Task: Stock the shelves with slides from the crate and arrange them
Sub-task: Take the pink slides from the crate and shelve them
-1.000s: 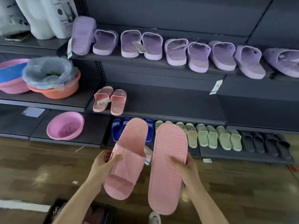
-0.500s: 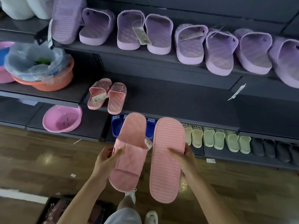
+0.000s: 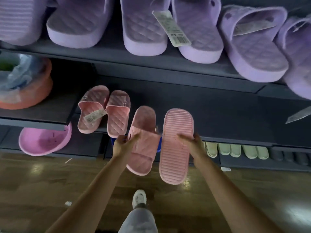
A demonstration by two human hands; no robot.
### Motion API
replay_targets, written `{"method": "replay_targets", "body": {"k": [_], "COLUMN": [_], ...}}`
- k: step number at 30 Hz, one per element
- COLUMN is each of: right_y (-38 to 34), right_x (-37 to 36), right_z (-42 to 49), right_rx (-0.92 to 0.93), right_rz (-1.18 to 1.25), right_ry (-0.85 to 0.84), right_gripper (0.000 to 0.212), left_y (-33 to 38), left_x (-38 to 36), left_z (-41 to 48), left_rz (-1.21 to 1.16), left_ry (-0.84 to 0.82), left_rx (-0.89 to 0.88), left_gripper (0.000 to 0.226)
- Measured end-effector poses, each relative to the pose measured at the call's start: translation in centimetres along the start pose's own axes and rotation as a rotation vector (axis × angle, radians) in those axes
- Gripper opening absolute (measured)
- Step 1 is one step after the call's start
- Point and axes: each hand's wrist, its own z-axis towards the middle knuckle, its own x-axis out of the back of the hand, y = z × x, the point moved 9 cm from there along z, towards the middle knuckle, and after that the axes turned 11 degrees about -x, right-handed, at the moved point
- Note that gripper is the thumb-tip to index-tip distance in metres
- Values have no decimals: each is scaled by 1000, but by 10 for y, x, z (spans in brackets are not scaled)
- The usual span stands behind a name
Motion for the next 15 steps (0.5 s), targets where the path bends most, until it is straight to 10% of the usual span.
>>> {"method": "replay_targets", "body": {"k": [15], "right_y": [-40], "right_x": [-44], "right_z": [147], "right_rx": [-87], "right_rz": [-90], "right_ry": [-126], "right_gripper": [6], "left_y": [24], "left_x": [-45], "left_z": [123], "left_rz": [69], "left_ry": [-23], "left_rx": [-34], "left_gripper": [63]}}
